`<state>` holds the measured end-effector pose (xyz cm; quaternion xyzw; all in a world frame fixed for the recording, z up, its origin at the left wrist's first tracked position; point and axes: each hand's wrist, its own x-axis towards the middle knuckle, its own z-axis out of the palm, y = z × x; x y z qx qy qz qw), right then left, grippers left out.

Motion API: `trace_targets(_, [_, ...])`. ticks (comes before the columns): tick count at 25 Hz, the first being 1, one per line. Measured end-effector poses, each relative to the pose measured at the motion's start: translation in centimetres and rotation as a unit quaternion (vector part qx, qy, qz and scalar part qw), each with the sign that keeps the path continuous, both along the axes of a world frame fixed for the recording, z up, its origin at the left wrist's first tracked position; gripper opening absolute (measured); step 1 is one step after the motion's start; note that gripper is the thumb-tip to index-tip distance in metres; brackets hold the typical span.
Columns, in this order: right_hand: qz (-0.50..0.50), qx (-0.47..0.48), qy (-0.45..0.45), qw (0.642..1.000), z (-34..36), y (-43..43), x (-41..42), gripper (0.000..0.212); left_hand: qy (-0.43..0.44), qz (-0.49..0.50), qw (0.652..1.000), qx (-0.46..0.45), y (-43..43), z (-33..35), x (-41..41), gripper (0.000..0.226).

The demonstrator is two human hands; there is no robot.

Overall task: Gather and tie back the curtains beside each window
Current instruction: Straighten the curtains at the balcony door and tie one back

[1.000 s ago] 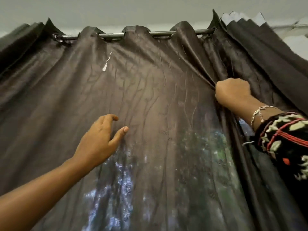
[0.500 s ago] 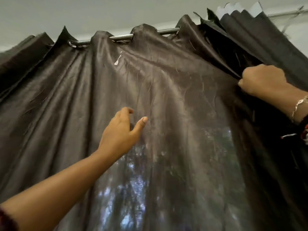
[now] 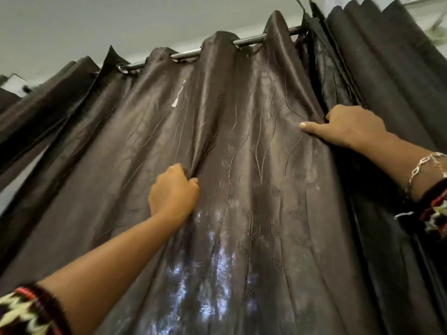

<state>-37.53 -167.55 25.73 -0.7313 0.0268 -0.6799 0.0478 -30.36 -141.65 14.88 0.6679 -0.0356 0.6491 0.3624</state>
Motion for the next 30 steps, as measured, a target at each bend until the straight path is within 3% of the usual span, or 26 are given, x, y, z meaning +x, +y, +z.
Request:
trace_targets(4, [0.022,-0.007,0.010,1.000,-0.2,-0.3,0.0,0.047,-0.081,-0.059,0.991,0.092,-2.1,-0.1,-1.5,0.028])
trace_targets(8, [0.014,-0.018,0.013,1.000,-0.5,-1.4,0.3,0.039,-0.108,-0.093,0.976,0.164,-5.8,1.3,-3.0,0.016])
trace_targets(16, [0.008,-0.005,0.008,1.000,-0.8,-3.4,0.9,0.035,-0.111,-0.170,0.939,0.278,-13.9,3.0,-5.1,0.041])
trace_targets(20, [0.016,-0.007,0.012,1.000,-0.8,-2.9,1.2,0.040,-0.123,-0.098,0.962,0.224,-10.0,2.1,-3.8,0.039])
trace_targets(23, [0.024,-0.012,0.016,1.000,-0.9,-2.0,1.7,0.044,-0.131,0.033,0.983,0.125,-4.4,1.7,-2.4,0.043])
trace_targets(30, [0.054,0.014,0.026,0.998,-1.7,-0.2,2.5,0.057,0.058,0.078,0.995,-0.027,7.7,-0.5,2.2,0.080])
